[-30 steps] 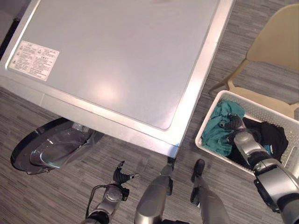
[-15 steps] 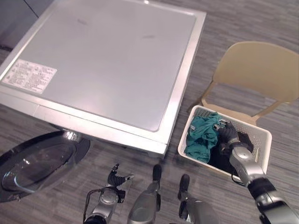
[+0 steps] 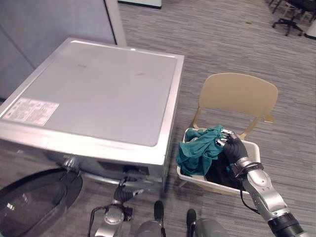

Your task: Grab the laundry basket,head to the washer,open it,put in the laundry and shut it.

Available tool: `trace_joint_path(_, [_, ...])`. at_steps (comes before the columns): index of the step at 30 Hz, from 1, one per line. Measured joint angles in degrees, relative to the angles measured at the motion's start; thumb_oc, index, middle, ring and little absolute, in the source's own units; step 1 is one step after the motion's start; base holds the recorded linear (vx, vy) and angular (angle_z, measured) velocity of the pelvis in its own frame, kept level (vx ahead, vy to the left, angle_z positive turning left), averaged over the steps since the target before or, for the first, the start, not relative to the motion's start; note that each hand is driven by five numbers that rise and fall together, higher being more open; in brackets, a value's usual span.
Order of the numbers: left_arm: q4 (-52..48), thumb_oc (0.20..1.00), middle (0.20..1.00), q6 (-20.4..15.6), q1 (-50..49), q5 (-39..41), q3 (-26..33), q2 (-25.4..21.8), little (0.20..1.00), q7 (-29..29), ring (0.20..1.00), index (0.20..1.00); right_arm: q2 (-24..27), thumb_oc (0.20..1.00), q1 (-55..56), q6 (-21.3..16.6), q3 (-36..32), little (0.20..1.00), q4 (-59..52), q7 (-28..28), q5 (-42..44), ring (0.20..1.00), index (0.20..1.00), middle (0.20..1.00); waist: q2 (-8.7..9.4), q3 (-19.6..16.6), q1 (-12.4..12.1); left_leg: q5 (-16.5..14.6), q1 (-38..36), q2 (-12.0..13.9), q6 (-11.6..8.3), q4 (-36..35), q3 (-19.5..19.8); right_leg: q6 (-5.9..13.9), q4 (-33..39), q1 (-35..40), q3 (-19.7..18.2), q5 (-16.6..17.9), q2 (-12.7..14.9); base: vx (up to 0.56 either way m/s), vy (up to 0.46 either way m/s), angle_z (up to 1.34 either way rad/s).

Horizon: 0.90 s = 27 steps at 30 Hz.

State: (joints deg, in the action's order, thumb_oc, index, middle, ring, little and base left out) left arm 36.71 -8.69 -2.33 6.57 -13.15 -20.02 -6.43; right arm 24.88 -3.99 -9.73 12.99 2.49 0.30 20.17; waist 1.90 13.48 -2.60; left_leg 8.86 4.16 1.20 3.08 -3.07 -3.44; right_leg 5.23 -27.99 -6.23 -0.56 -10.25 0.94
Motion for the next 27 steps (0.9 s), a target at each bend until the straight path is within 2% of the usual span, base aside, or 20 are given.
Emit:
trace_joint_path(1, [-7.13,1.0,1.0,-0.34,-1.68,0.09,0.21,-1.73,1.0,-0.22,1.0,1.0,-0.47,0.2,-1.27,-0.11,-0.11,0.2,-1.46,-0.16,-0.07,0.2,0.2,0.2,0.01,-0.06,-3.96,1.62,3.86,0.02,-1.98,2.42,0.99,-0.6,3.12,1.89,-1.39,-4.51,-0.25,-0.41,-0.357,0.25])
trace_joint_path(2, [-8.57,1.0,1.0,-0.4,-1.96,0.12,0.17,-1.89,1.0,-0.24,1.0,1.0,-0.62,0.2,-2.03,-0.14,0.02,0.2,-1.47,-0.2,-0.06,0.2,0.2,0.2,-0.06,-0.06,-5.02,2.44,5.04,0.01,-2.82,2.56,1.54,-2.38,7.26,2.91,-1.02,-5.83,-0.64,-0.57,-0.39,0.65])
trace_joint_path(3, [-9.93,1.0,1.0,-0.17,-1.88,0.23,0.5,-0.66,1.0,-0.26,1.0,1.0,-0.49,0.2,-1.52,-0.23,-0.43,0.2,-1.33,-0.37,0.01,0.2,0.2,0.2,-2.98,-0.35,-4.37,4.29,7.63,1.79,-6.43,2.58,4.31,-5.01,15.04,5.0,1.37,-4.07,-3.1,-0.25,-0.121,0.76])
trace_joint_path(4, [-11.41,1.0,1.0,-0.39,-2.87,0.66,0.93,-0.03,1.0,-0.26,1.0,1.0,-0.64,0.2,-1.27,-0.2,-0.3,0.2,-1.27,-0.58,0.09,0.2,0.2,0.2,-4.21,-0.59,-5.38,2.17,8.55,3.24,-7.62,1.7,3.84,-6.21,17.39,5.71,2.63,-1.37,-5.29,-0.46,-0.132,0.85])
trace_joint_path(5, [-12.75,1.0,1.0,-0.43,-3.89,2.28,0.98,-0.14,1.0,-0.09,1.0,1.0,-0.48,0.2,-1.05,-0.15,0.17,0.2,-1.26,-0.59,0.07,0.2,0.2,0.2,-4.26,-0.49,-6.1,1.19,9.05,4.24,-7.72,1.1,3.34,-7.62,17.54,4.91,2.34,0.22,-5.81,-0.21,-0.013,0.58])
trace_joint_path(6, [-12.65,1.0,1.0,-0.05,-4.58,2.39,0.68,-0.35,1.0,0.11,1.0,1.0,-0.21,0.2,-1.21,-0.09,0.68,0.2,-1.19,-0.74,0.07,0.2,0.2,0.2,-4.11,-0.28,-6.41,-2.65,10.41,4.65,-8.82,0.78,3.2,-8.91,17.56,4.14,4.45,1.98,-5.87,-0.21,-0.012,0.69])
trace_joint_path(8, [-12.34,1.0,1.0,-0.01,-4.48,2.36,0.05,-0.65,1.0,0.54,1.0,1.0,0.05,0.2,-1.32,-0.02,0.82,0.2,-0.89,-1.0,0.08,0.2,0.2,0.2,-2.79,0.22,-5.45,-3.09,11.12,3.79,-8.77,0.62,1.85,-8.83,19.44,4.31,6.48,2.09,-4.57,-0.23,0.007,0.72])
trace_joint_path(9, [-12.16,1.0,1.0,0.03,-4.38,2.34,-0.17,-0.84,1.0,0.82,1.0,1.0,0.18,0.2,-1.8,0.01,0.9,0.2,-1.07,-1.0,0.08,0.2,0.2,0.2,-2.18,0.09,-5.89,-3.76,10.13,3.73,-8.37,2.23,0.91,-10.95,21.06,4.12,8.86,5.27,-3.58,-0.27,0.015,0.55])
trace_joint_path(11, [-13.48,1.0,1.0,-0.42,-3.78,2.22,-1.3,-1.97,1.0,1.87,1.0,1.0,0.5,0.2,-1.44,0.06,1.04,0.2,-2.47,-0.92,0.1,0.2,0.2,0.2,-0.98,0.02,-4.54,-4.47,11.57,2.21,-8.34,7.47,-0.6,-11.35,24.57,5.35,10.42,5.93,-2.46,-0.2,0.044,0.65])
trace_joint_path(12, [-13.92,1.0,1.0,-0.81,-2.44,2.18,-1.96,-2.14,1.0,2.11,1.0,1.0,0.93,0.2,-2.4,0.03,0.96,0.2,-2.9,-0.7,0.12,0.2,0.2,0.2,-0.25,-0.14,-3.7,-5.3,9.01,1.99,-8.52,8.68,-0.94,-11.06,25.57,4.6,12.03,8.49,-1.11,-0.24,0.1,0.57])
trace_joint_path(14, [-16.6,1.0,1.0,-0.6,-0.67,1.82,-4.07,-3.71,1.0,2.71,1.0,1.0,1.19,0.2,-2.33,0.27,1.11,0.2,-5.08,-0.66,0.2,0.2,0.2,0.2,0.65,-0.19,-1.85,-9.01,8.7,1.86,-8.48,15.15,-2.84,-10.61,28.72,5.42,15.14,10.17,0.46,-0.11,0.175,0.79])
trace_joint_path(15, [-18.38,1.0,1.0,-1.03,1.95,1.41,-5.14,-3.39,1.0,2.87,1.0,1.0,1.57,0.2,-3.06,0.25,1.08,0.2,-6.85,-0.32,0.2,0.2,0.2,0.2,1.16,-0.13,-0.49,-11.57,4.74,2.38,-9.14,15.48,-3.89,-9.78,29.18,5.39,16.84,11.02,2.04,-0.02,0.224,1.02])
trace_joint_path(16, [-19.0,1.0,1.0,-1.15,3.82,1.15,-6.71,-3.34,1.0,2.88,1.0,1.0,1.5,0.2,-3.67,0.13,1.06,0.2,-7.45,-0.3,0.25,0.2,0.2,0.2,0.79,-0.43,0.88,-11.89,2.23,3.06,-9.04,14.12,-5.13,-9.29,29.66,5.77,17.44,11.33,2.27,0.01,0.23,0.82])
trace_joint_path(17, [-19.81,1.0,1.0,-1.21,5.4,1.06,-8.23,-3.03,1.0,2.88,1.0,1.0,1.39,0.2,-3.94,0.16,0.92,0.2,-8.44,-0.35,0.43,0.2,0.2,0.2,0.05,-0.84,1.7,-11.83,-0.54,4.24,-8.96,11.74,-6.12,-8.69,29.91,5.91,18.45,11.65,2.2,0.0,0.292,0.77])
trace_joint_path(18, [-22.28,1.0,1.0,-1.65,7.43,0.78,-10.58,-1.56,1.0,2.93,1.0,1.0,1.51,0.2,-4.81,0.06,1.11,0.2,-10.46,-0.19,0.77,0.2,0.2,0.2,-2.15,-2.02,2.91,-10.79,-5.83,5.54,-8.88,2.92,-7.43,-7.68,30.39,5.61,19.7,12.34,1.37,-0.01,0.227,0.49])
trace_joint_path(19, [-22.6,1.0,1.0,-2.05,8.56,-0.16,-11.39,-0.42,1.0,2.81,1.0,1.0,1.39,0.2,-5.84,0.05,1.56,0.2,-10.71,-0.22,1.31,0.2,0.2,0.2,-3.25,-2.53,3.12,-9.25,-7.83,5.61,-8.22,-0.45,-6.71,-7.0,30.42,5.3,19.7,12.86,0.7,-0.06,0.302,0.36])
trace_joint_path(20, [-22.57,1.0,1.0,-2.21,10.3,-0.8,-13.01,0.1,1.0,2.89,1.0,1.0,0.58,0.2,-7.22,-0.1,2.64,0.2,-10.46,-0.19,1.45,0.2,0.2,0.2,-3.36,-2.6,3.24,-8.91,-8.83,5.77,-8.06,-1.83,-6.65,-6.49,30.04,4.9,19.86,13.04,0.39,-0.04,0.147,0.02])
trace_joint_path(22, [-23.0,1.0,1.0,-2.37,11.48,-1.13,-14.54,-0.08,1.0,2.31,1.0,1.0,-0.34,0.2,-8.05,-0.01,6.15,0.2,-11.16,-0.12,2.86,0.2,0.2,0.2,-1.51,-3.29,2.88,-8.45,-8.96,3.84,-7.59,-1.81,-6.73,-5.14,29.49,4.37,18.46,13.9,2.22,-0.06,0.158,-0.01])
trace_joint_path(25, [-23.06,1.0,1.0,-2.43,11.95,-1.23,-15.1,0.15,1.0,1.67,1.0,1.0,-3.14,0.2,-9.72,-0.15,9.3,0.2,-11.13,0.09,4.26,0.2,0.2,0.2,-0.48,-3.95,2.54,-8.26,-9.05,2.02,-7.11,-1.81,-6.74,-4.06,29.38,4.25,16.85,14.42,4.13,-0.06,0.136,0.03])
trace_joint_path(27, [-23.14,1.0,1.0,-2.46,14.01,-1.32,-15.08,-0.49,1.0,0.16,1.0,1.0,-6.3,0.2,-12.53,-0.24,12.91,0.2,-11.12,1.03,7.44,0.2,0.2,0.2,-0.17,-4.15,1.88,-8.26,-9.03,0.96,-5.97,-1.82,-6.76,-2.89,29.36,4.31,16.04,15.08,5.33,-0.06,0.12,0.04])
